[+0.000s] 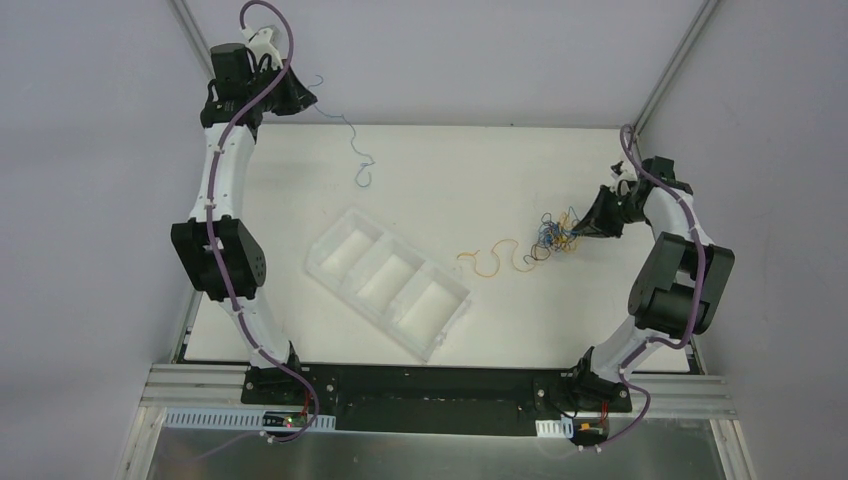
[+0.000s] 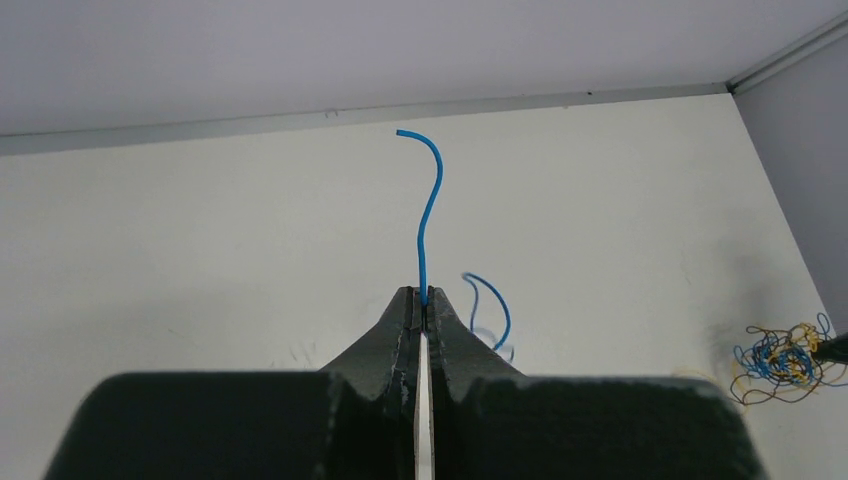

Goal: Untangle the cables

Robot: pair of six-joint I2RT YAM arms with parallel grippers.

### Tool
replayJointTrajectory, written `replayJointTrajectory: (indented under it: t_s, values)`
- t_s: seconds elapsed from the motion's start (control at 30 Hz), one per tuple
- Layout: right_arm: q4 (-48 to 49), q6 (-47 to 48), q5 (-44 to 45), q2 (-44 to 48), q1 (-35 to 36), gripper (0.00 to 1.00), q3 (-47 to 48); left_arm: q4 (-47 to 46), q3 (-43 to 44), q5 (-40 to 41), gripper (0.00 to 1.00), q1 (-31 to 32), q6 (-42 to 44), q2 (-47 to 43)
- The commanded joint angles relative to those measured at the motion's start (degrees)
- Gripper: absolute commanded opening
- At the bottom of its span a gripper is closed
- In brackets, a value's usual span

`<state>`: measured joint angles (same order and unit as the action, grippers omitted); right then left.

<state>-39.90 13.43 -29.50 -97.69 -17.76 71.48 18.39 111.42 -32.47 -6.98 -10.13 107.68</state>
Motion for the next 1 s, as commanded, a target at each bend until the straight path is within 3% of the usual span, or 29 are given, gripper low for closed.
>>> replayJointTrajectory:
  t_s: [0.0,0.2,0.37,0.73,0.97]
  values:
    - [-1.2,-3.3,-3.8,1.9,1.7,0.03,4.3,-1.3,1.6,-4.0,0.00,0.3,-1.3,-6.4]
    - [-1.0,-5.5,-4.6,1.6,2.1,0.03,5.7,0.1,1.4,-10.1,0.00,0.4,-4.0,-12.9]
    - [0.2,-7.1,-5.0,2.4,2.7,0.03,4.6,2.0,-3.6,-12.8,0.00,0.3,-5.0,-20.0]
    - [1.0,-8.7,-5.1,3.1,3.9,0.02,4.0,8.3,-22.5,-12.1,0.00,0.3,11.1,-35.6]
    - [0.1,-7.9,-4.9,2.8,4.0,0.03,3.6,8.4,-33.6,-12.2,0.00,0.8,15.0,-39.7]
